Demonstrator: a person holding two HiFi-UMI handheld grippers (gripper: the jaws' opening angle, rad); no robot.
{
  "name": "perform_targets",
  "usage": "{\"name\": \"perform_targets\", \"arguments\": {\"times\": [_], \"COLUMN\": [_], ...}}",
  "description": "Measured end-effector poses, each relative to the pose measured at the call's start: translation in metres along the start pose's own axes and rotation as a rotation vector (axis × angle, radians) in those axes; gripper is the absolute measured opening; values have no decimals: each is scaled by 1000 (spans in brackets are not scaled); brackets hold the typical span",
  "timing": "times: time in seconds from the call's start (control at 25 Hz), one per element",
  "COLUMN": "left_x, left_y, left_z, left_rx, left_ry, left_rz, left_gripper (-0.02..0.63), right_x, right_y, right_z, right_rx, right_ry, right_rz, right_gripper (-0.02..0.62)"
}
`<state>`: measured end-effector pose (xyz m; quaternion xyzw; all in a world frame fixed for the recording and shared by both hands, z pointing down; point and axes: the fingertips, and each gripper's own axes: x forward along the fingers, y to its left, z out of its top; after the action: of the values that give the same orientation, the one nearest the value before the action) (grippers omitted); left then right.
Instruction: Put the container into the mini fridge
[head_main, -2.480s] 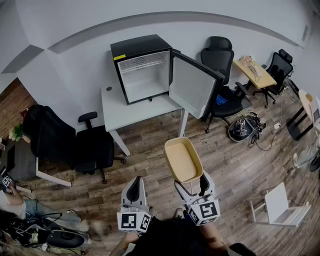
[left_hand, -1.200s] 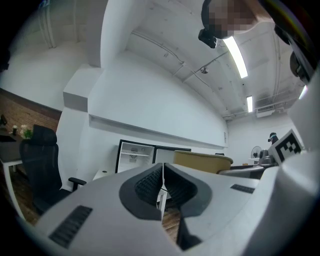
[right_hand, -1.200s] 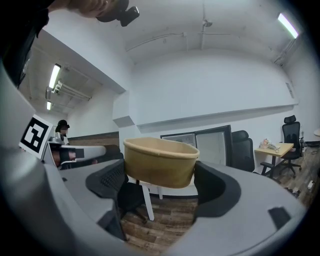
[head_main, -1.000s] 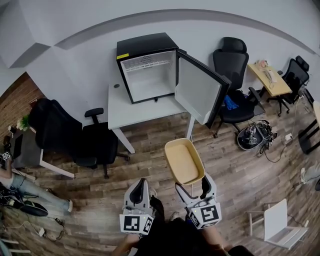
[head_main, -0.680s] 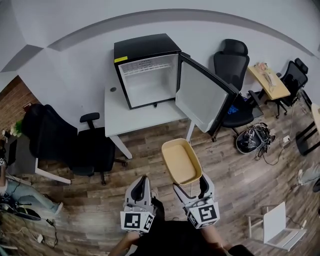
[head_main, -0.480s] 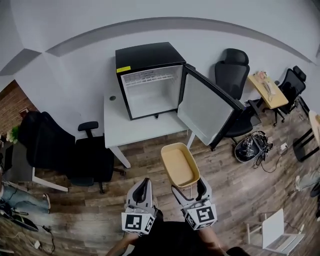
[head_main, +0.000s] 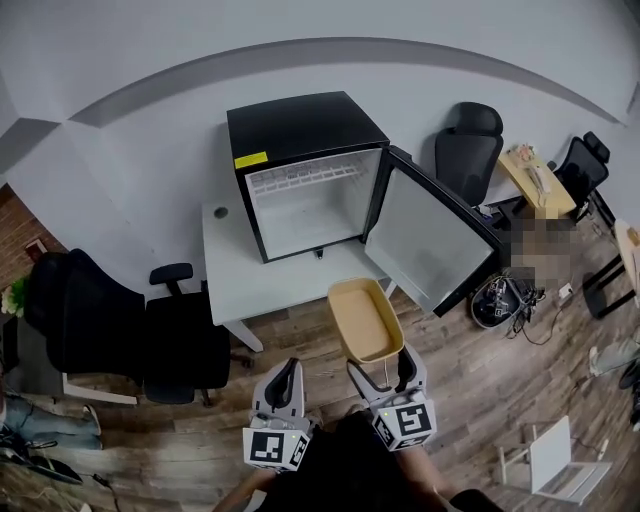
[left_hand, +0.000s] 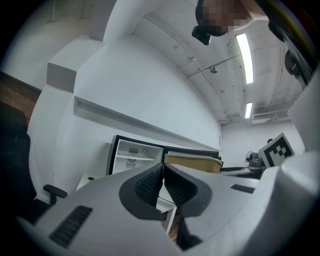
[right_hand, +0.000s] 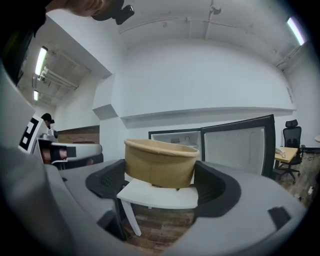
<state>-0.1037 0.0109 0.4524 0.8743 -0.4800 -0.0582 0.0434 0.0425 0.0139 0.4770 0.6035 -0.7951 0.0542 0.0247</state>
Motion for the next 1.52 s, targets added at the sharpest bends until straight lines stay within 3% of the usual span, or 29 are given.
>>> {"name": "perform_targets", "arguments": {"times": [0.44,0.68,1.0,1.52], "left_x": [111,193,258,306], "left_y": [34,53,79,131], "left_z": [-1,9,24,40], "left_rx": [19,18,23,20], "left_ry": [-3,-27,-44,-56], "left_rz": [20,64,107,15], "left_gripper": [15,15,15,15], "right_x": [113,189,253,327], "right_y": [-68,-106,-134,-148], "right_z": [9,19,54,98], "right_rx": [0,-25,-15,-116], "right_ry": [-6,-18,-81,-196], "right_rz": [-8,48,98,-24], "right_gripper": [443,443,442,443]}}
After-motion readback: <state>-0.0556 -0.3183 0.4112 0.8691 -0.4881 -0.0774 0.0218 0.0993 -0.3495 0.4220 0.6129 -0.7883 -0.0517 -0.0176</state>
